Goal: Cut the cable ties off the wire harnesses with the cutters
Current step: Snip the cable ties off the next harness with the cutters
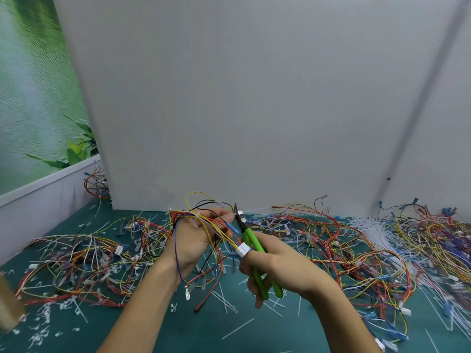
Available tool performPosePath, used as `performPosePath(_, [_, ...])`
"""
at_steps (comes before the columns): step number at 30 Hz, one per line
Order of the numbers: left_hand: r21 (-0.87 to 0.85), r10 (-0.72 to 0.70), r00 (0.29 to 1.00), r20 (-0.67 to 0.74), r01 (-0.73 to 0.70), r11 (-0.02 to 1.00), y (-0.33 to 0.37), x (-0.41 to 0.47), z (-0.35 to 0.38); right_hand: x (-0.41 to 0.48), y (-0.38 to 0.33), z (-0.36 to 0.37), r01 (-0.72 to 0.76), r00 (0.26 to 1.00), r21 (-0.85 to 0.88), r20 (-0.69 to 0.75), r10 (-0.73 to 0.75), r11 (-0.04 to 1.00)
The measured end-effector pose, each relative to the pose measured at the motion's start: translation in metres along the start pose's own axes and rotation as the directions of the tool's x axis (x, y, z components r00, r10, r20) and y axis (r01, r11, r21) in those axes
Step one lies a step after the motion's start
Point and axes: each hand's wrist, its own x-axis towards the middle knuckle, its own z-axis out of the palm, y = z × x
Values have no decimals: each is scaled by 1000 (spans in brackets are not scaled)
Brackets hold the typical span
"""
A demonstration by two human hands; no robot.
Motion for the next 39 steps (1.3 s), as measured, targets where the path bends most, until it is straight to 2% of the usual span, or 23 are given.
performPosePath(13, [62,59,998,-28,-57,996,4,0,2,2,5,0,31,999,-23,-26,-32,999])
performPosePath(22, [106,42,999,-14,-40,994,-1,2,-1,0,-2,1,2,1000,-31,-7,-2,1000])
performPosePath(39, [36,72,997,-26,-71,997,5,1,1,5,5,3,31,1000,-25,0,-31,999])
